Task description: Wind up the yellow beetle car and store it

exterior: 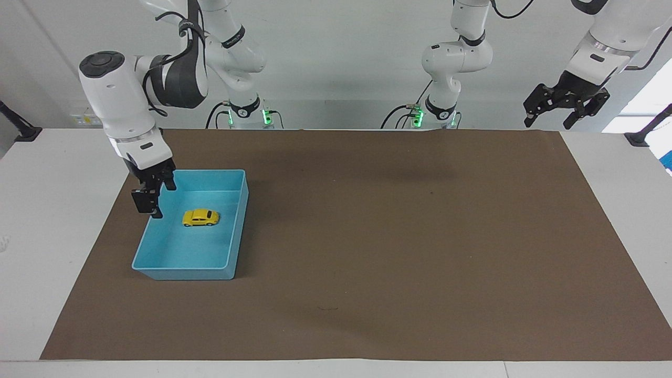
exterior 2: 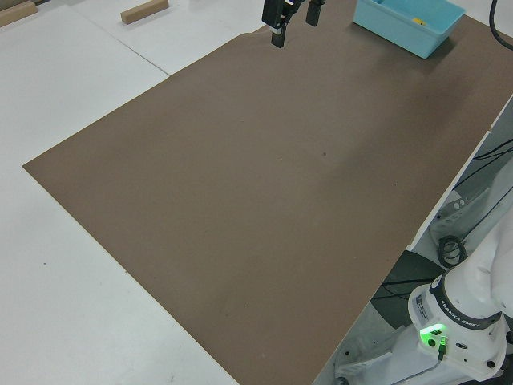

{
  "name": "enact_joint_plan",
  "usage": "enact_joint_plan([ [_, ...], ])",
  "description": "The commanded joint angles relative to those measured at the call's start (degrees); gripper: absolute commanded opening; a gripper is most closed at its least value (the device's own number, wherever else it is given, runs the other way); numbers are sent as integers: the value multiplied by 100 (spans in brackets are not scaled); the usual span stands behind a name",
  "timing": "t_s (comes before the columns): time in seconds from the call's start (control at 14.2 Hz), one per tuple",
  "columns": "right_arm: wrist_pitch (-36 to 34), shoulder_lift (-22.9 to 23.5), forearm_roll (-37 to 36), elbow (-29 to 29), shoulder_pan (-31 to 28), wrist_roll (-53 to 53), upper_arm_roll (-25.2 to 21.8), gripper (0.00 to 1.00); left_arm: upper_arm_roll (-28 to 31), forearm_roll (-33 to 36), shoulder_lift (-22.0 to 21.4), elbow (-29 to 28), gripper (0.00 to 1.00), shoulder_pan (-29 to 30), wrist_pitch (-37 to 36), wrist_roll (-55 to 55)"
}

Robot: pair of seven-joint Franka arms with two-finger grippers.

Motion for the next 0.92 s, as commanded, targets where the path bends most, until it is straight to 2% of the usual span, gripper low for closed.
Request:
enact_joint_plan([
  [0.0, -105, 36, 74, 178, 226, 126, 2, 100, 14, 83, -97, -70, 100, -11, -34, 39],
  [0.14, -113, 36, 74, 196, 639, 405, -208, 100, 22, 83, -97, -70, 100, -11, -25, 39],
  [0.35, -209, -26, 83, 214, 816, 1160, -393, 100, 14, 83, -97, -70, 100, -11, -34, 39],
  [0.49, -656, -104, 83, 459, 1245, 1617, -936, 100, 14, 83, -97, -70, 100, -11, -25, 39],
  [0.64, -1227, -105, 83, 626, 1309, 2118, -1027, 100, 14, 83, -97, -70, 100, -11, -34, 39],
  [0.85, -1765, -183, 74, 934, 1300, 3575, -974, 100, 14, 83, -97, -70, 100, -11, -34, 39],
])
